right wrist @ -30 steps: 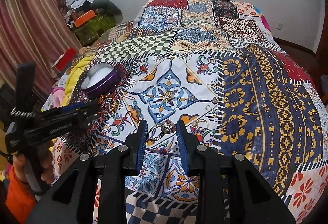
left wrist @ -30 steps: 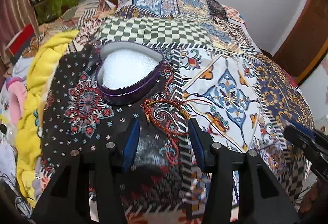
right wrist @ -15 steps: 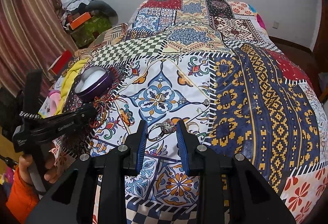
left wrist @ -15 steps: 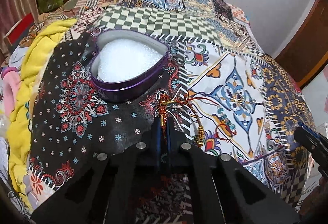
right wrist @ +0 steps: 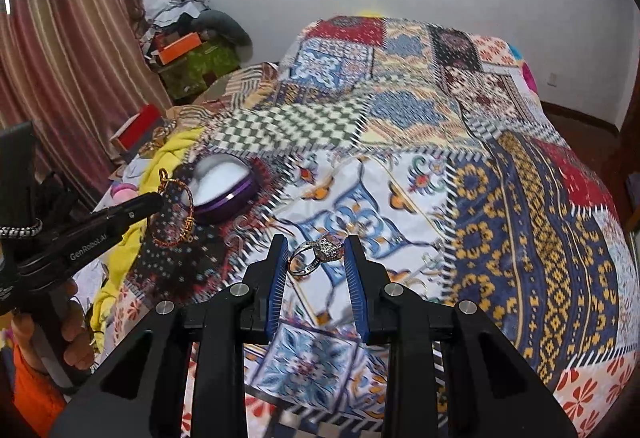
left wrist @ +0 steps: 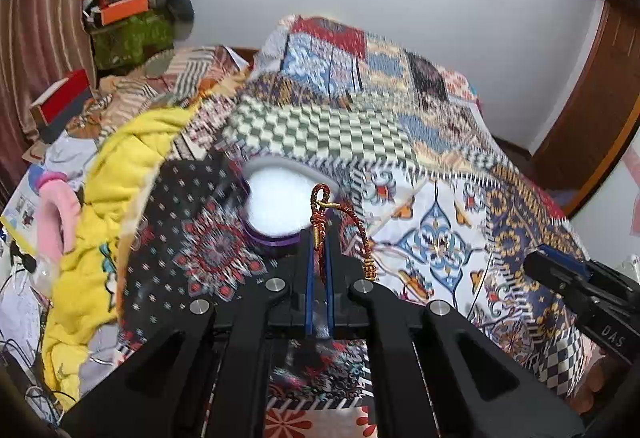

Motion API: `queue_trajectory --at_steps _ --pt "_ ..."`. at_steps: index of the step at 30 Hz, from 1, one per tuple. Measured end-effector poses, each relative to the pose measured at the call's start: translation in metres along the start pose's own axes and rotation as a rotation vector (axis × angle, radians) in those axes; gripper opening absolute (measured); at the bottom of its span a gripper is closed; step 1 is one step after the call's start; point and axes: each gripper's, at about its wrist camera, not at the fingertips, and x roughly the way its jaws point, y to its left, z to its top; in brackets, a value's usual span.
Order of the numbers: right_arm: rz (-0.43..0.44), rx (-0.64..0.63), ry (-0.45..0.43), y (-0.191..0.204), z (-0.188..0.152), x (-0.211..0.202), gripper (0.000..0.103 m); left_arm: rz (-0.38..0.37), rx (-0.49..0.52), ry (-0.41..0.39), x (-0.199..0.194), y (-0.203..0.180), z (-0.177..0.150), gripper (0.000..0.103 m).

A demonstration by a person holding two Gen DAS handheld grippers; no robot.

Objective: Organize jewelry
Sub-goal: 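Drop the silver ring into the purple tin with the right tool while the left carries the bracelet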

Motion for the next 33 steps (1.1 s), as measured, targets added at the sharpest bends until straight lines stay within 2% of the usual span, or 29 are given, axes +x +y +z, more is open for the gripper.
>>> queue_trajectory --at_steps 11,18,25,33 --pt "0.031 -0.078 -0.062 0.039 0.031 0.004 0.026 0.04 -0.012 -0.109 -0.025 0.023 0.023 0.003" --pt "0.051 -0.118 -0.088 0.057 0.049 0.013 0.026 0.05 -0.025 -0.139 -0.024 0.037 0.034 0.003" --pt "0.073 -0.138 -0.081 0.068 0.066 0.033 0.026 0.045 -0.017 -0.121 -0.003 0.043 0.04 0.003" --pt "0.074 -0.156 -0.052 0.078 0.077 0.064 0.026 0.011 -0.008 -0.051 0.036 0.047 0.042 0.003"
